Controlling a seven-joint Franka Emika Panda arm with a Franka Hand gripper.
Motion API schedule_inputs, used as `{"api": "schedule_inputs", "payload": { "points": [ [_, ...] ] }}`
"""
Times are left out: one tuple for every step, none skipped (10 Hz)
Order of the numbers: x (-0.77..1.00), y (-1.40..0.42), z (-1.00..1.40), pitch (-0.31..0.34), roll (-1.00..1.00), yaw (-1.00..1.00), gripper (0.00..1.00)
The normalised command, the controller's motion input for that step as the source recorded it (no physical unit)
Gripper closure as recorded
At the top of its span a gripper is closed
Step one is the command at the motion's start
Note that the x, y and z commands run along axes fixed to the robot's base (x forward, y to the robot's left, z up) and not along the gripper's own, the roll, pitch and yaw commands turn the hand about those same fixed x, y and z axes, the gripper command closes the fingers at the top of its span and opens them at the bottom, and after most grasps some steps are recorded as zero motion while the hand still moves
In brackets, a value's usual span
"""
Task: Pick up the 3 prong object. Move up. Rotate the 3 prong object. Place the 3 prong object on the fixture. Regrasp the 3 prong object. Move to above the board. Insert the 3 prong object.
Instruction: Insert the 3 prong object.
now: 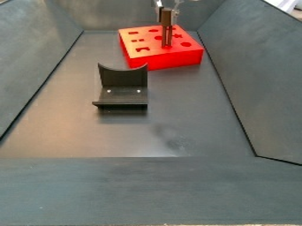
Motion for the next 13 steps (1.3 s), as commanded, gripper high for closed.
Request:
{"api": "schedule_inputs", "payload": {
  "points": [
    [-0.25,0.53,-0.56,0.000,0.07,-0.39,1.00],
    [-0.16,0.48,-0.44,0.000,0.03,-0.41,1.00],
    [-0.03,0.24,-0.36,0.000,0.01,-0.40,1.00],
    [0.12,-0.08,-0.59,0.000,0.00,-0.39,1.00],
    [0.31,-0.21,-0.73,0.000,0.01,-0.57,1.00],
    [0.35,0.00,-0.59,0.000,0.02,-0.57,1.00],
    [0.45,0.24,-0.41,0.000,-0.03,-0.45,1.00],
    [0.26,0.21,-0.51,0.000,0.00,-0.31,1.00],
    [0.00,0.12,-0.58,0.059,0.14,-0.17,1.00],
    [0.00,0.15,-0.58,0.093,0.10,-0.17,1.00],
    [0.00,0.09,-0.60,0.083,0.10,-0.13,1.00],
    [-0.03,0.09,0.00,-0.036,-0.05,-0.03,1.00],
    [0.00,0.00,0.00,0.000,0.00,0.00,1.00]
  ]
}}
